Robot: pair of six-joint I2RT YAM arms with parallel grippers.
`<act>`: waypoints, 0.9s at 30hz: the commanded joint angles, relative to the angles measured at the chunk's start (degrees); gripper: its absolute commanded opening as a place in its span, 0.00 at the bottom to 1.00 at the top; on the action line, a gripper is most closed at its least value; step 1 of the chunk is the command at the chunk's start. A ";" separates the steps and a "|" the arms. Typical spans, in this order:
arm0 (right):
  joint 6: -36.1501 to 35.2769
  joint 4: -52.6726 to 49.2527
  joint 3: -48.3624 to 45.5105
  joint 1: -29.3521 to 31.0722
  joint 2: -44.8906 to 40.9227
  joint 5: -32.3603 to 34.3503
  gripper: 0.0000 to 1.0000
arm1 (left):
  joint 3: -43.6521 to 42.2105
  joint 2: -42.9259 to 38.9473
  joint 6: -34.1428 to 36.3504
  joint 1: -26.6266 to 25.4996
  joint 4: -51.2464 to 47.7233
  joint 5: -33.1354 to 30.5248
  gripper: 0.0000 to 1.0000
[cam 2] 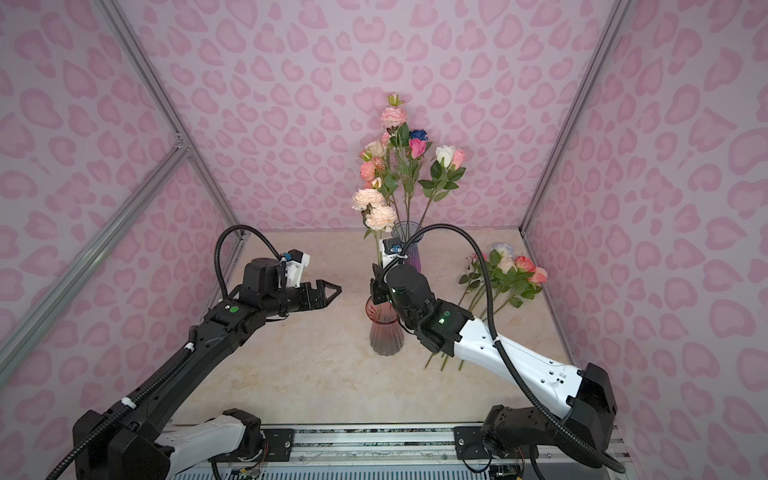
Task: Arrange the flowers into the vase
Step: 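Carry the peach rose over the pink-red vase with the right gripper, then lower the peach rose stem into the pink-red vase and open the right gripper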
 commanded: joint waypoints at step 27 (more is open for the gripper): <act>7.68 -8.91 -2.65 0.42 -11.68 -4.57 0.58 | 0.35 0.59 -0.08 0.03 1.38 1.03 0.97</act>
